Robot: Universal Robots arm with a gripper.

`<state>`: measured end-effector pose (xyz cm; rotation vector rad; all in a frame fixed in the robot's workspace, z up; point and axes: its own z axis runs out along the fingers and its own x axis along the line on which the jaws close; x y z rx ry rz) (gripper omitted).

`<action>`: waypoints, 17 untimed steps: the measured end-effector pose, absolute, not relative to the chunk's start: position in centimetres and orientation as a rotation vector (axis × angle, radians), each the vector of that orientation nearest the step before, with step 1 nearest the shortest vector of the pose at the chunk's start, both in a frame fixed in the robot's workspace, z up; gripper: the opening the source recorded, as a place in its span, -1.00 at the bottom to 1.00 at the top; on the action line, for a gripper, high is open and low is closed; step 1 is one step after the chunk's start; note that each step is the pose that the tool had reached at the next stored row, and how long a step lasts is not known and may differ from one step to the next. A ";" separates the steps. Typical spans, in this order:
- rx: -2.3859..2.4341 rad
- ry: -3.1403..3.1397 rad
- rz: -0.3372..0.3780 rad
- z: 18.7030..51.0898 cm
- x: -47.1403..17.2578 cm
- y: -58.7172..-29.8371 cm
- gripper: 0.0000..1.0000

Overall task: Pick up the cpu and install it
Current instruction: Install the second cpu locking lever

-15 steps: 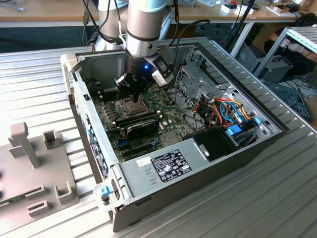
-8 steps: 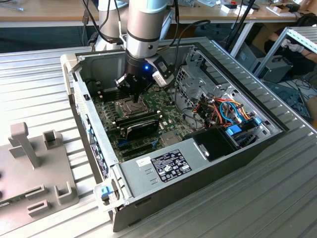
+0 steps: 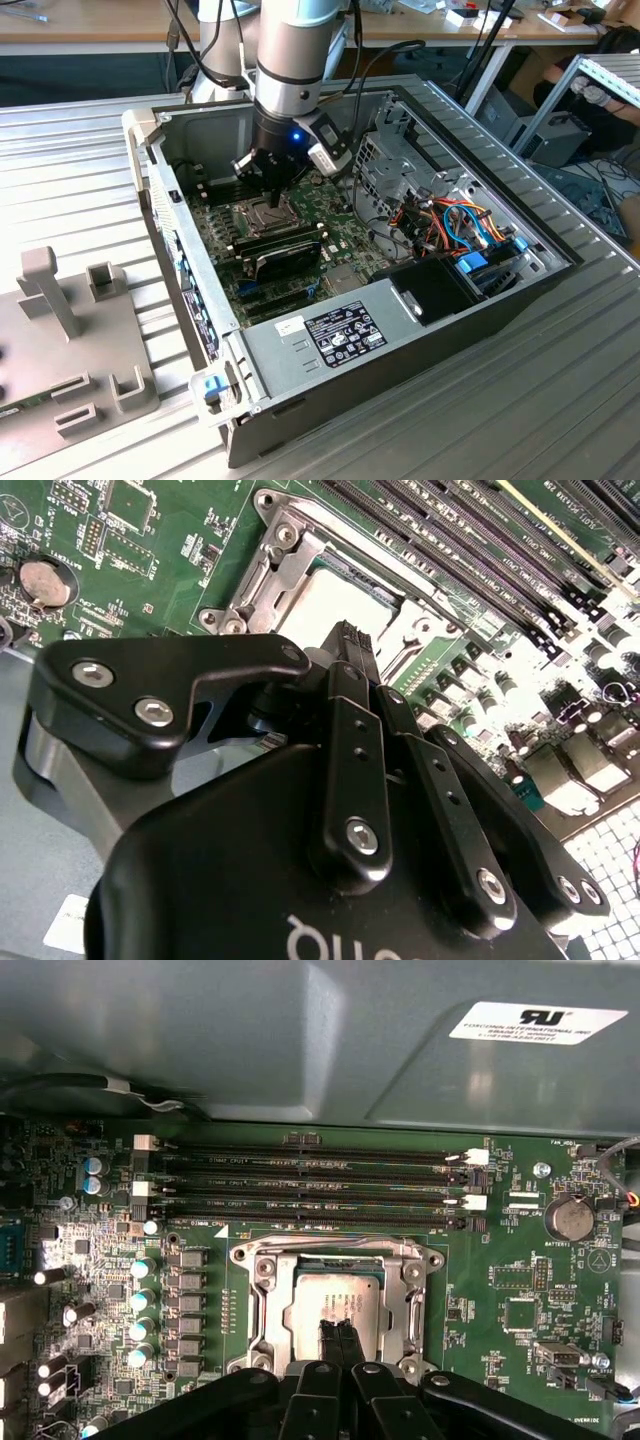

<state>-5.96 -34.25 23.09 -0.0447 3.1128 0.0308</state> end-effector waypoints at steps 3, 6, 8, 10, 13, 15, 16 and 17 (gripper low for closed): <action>-0.045 3.113 0.031 23.3 -6.0 -34.2 -0.79; -0.045 3.113 0.031 23.3 -6.0 -34.2 -0.79; -0.045 3.113 0.031 23.4 -6.0 -34.2 -0.79; -0.045 3.113 0.030 23.5 -6.0 -34.2 -0.79; -0.045 3.113 0.030 23.8 -6.0 -34.2 -0.79; -0.045 3.113 0.030 24.1 -6.0 -34.2 -0.79; -0.045 3.113 0.030 24.2 -6.0 -34.2 -0.79; -0.045 3.113 0.031 24.2 -6.0 -34.2 -0.79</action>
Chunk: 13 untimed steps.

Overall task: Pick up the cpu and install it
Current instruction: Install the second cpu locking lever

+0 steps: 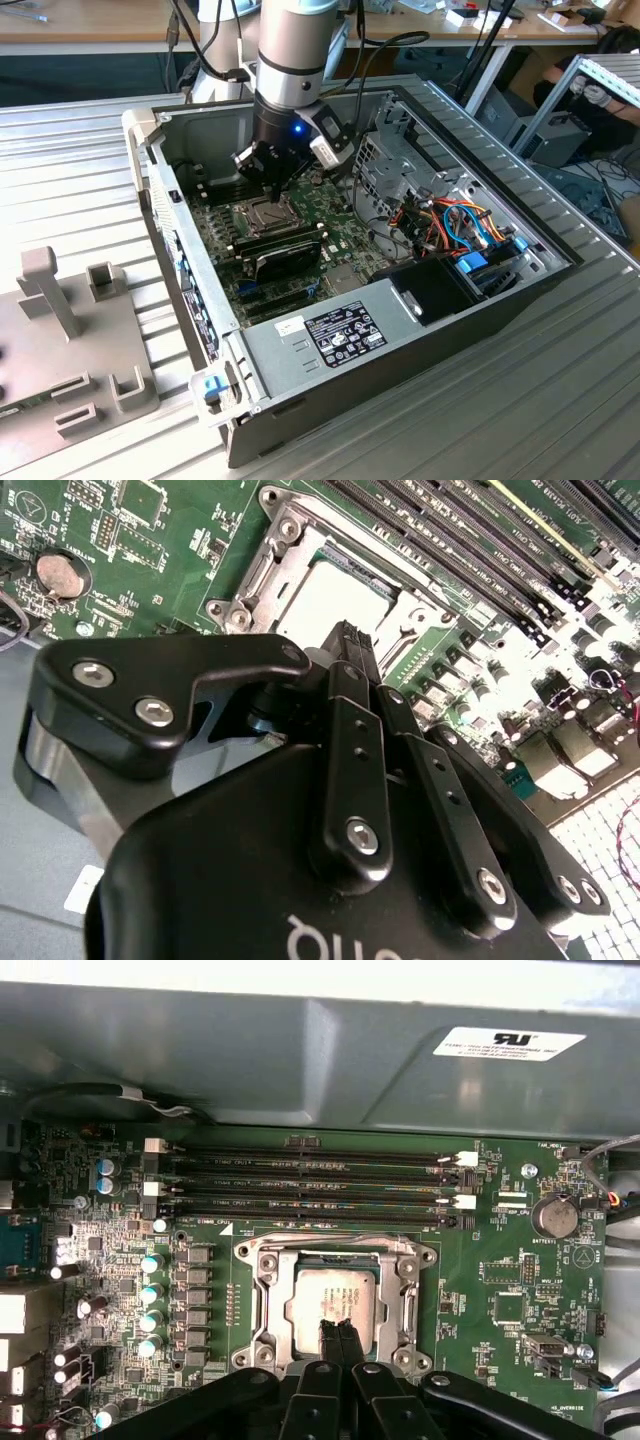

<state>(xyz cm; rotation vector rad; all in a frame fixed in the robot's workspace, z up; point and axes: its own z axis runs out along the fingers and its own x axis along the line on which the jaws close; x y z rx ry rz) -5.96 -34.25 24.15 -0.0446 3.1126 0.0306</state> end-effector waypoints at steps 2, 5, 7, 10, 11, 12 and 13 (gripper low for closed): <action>-0.045 3.113 0.030 24.2 -6.0 -34.3 -0.79; -0.045 3.113 0.030 24.2 -6.0 -34.7 -0.79; -0.045 3.113 0.031 24.2 -5.9 -34.9 -0.79; -0.044 3.113 0.030 24.2 -6.0 -34.9 -0.79; -0.045 3.113 0.030 24.2 -6.0 -34.9 -0.79; -0.045 3.113 0.030 24.2 -6.0 -34.9 -0.79; -0.045 3.113 0.030 24.2 -6.0 -35.0 -0.79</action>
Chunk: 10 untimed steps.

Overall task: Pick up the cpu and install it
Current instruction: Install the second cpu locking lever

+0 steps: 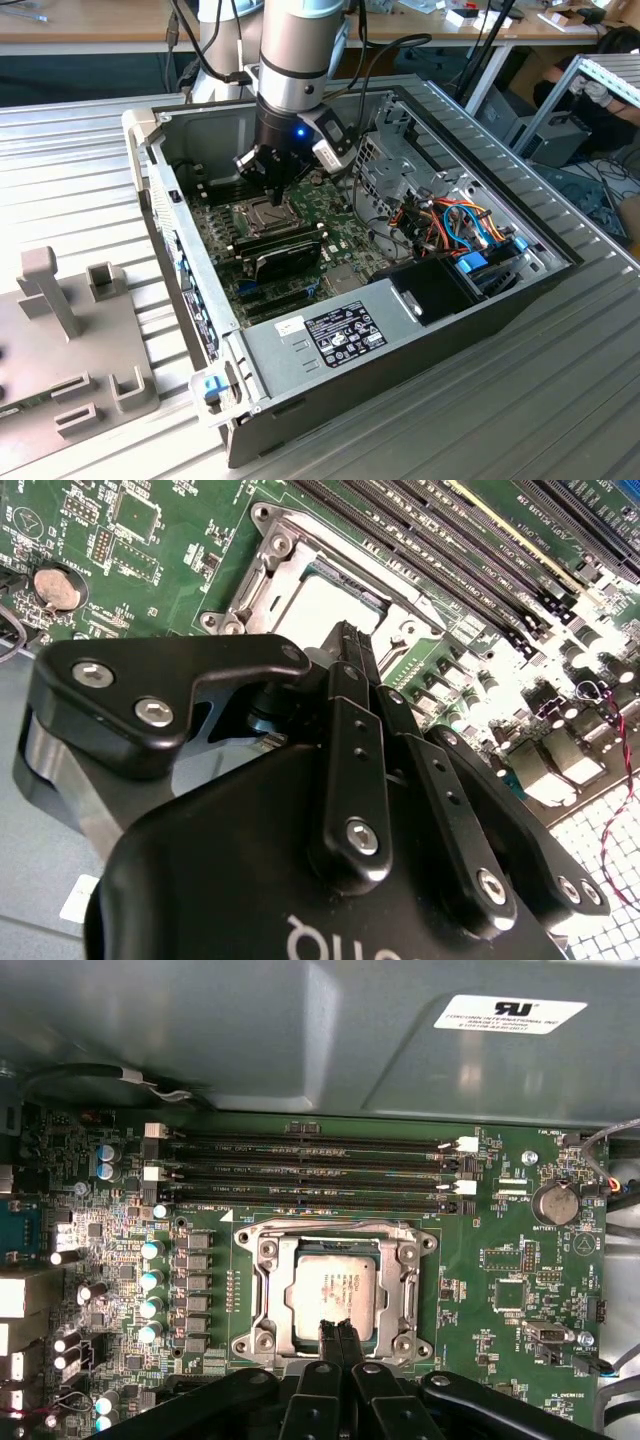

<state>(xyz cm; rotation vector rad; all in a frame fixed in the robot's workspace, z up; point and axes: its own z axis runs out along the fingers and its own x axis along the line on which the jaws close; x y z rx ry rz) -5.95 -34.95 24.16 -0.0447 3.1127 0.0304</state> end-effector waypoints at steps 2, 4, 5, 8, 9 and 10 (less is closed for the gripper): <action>-0.045 3.113 0.030 24.2 -6.0 -35.0 -0.79; -0.045 3.113 0.030 24.2 -6.0 -35.1 -0.79; -0.045 3.113 0.030 24.2 -6.0 -35.1 -0.79; -0.045 3.113 0.030 24.2 -6.0 -35.1 -0.79; -0.045 3.113 0.030 24.2 -6.0 -35.1 -0.79; -0.045 3.113 0.030 24.2 -6.0 -35.2 -0.79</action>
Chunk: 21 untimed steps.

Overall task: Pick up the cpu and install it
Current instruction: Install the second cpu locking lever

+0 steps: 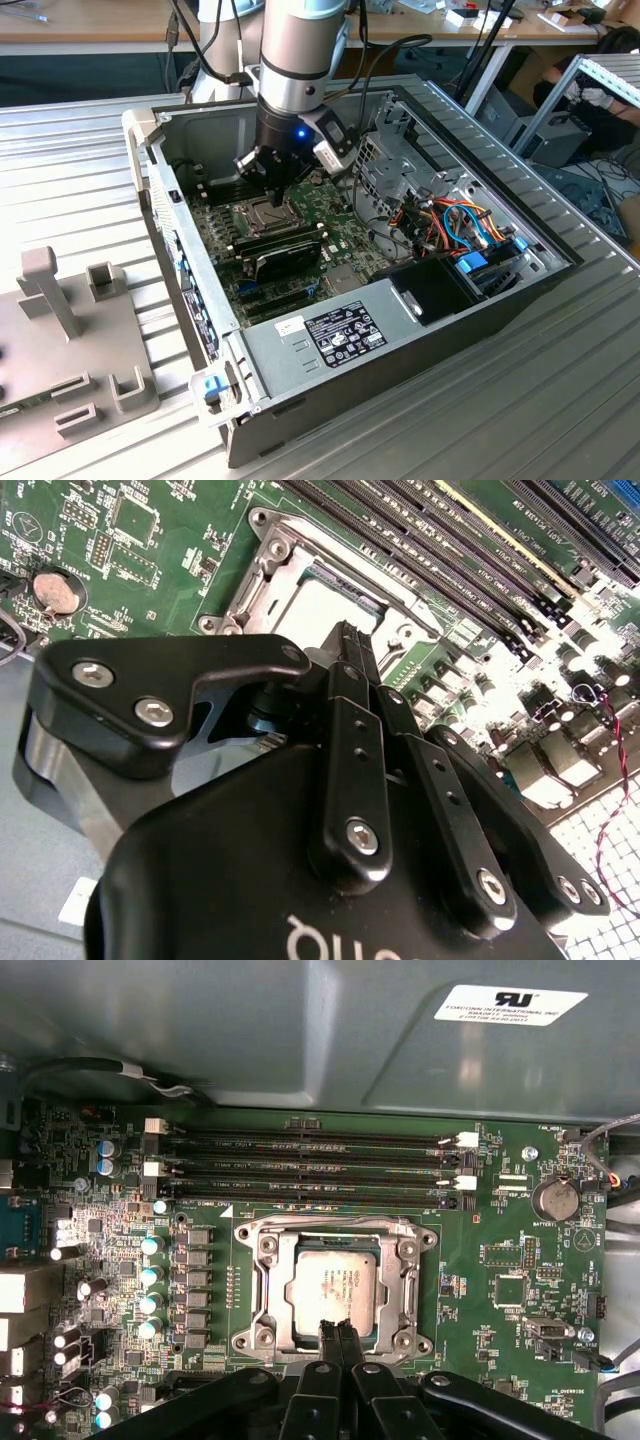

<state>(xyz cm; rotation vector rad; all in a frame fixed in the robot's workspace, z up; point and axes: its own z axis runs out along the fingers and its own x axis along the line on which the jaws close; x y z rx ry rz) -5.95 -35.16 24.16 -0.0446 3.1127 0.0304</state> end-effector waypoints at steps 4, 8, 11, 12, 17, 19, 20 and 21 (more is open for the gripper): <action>-0.045 3.113 0.030 24.2 -6.0 -35.3 -0.79; -0.045 3.113 0.030 24.2 -6.0 -35.3 -0.79; -0.045 3.113 0.030 24.2 -6.0 -35.3 -0.79; -0.045 3.113 0.030 24.2 -6.0 -35.3 -0.79; -0.045 3.113 0.030 24.3 -6.0 -35.3 -0.79; -0.045 3.113 0.030 24.4 -6.0 -35.3 -0.79; -0.045 3.113 0.030 24.4 -6.0 -35.3 -0.79; -0.045 3.113 0.030 24.5 -6.0 -35.3 -0.79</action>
